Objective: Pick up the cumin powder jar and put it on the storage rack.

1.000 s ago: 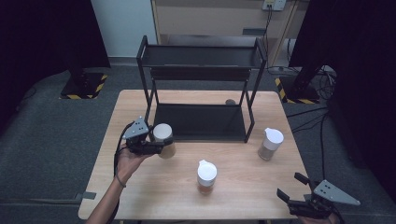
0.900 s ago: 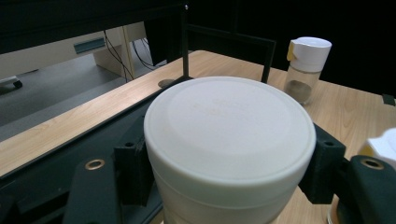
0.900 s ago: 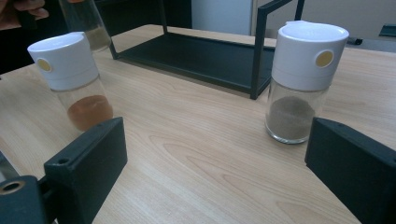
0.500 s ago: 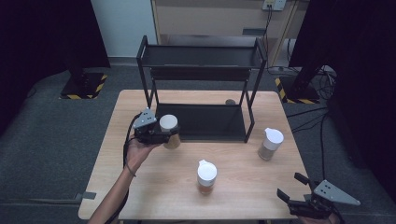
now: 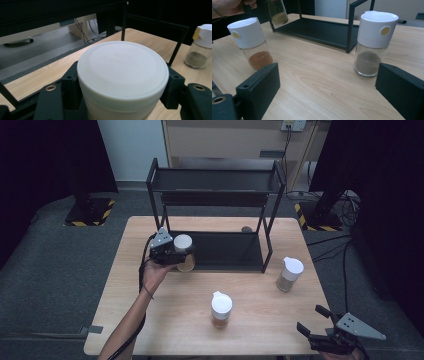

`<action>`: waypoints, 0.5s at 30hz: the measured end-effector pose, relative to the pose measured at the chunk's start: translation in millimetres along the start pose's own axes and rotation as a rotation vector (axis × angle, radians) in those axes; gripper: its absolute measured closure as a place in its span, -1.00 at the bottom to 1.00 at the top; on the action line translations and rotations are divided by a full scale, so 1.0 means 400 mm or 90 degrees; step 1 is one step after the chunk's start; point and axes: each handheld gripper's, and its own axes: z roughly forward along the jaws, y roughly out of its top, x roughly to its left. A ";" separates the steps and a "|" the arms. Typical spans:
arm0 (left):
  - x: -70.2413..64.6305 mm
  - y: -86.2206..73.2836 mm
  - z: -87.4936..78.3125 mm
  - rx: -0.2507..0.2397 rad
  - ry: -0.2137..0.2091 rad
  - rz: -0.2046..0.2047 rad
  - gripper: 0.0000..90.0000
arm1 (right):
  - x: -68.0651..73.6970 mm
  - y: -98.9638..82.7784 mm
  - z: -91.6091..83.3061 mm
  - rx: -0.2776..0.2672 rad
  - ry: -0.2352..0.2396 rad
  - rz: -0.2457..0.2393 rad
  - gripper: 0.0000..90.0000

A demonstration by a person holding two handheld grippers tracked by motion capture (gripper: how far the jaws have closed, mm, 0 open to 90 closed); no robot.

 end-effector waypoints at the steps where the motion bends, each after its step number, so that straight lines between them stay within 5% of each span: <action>1: 0.001 0.001 0.004 0.000 0.003 0.000 -0.27 | 0.000 0.000 0.000 0.000 0.000 0.000 -0.87; 15: 0.005 -0.018 0.059 -0.007 0.068 -0.021 -0.27 | -0.002 -0.001 0.000 -0.001 0.003 0.002 -0.87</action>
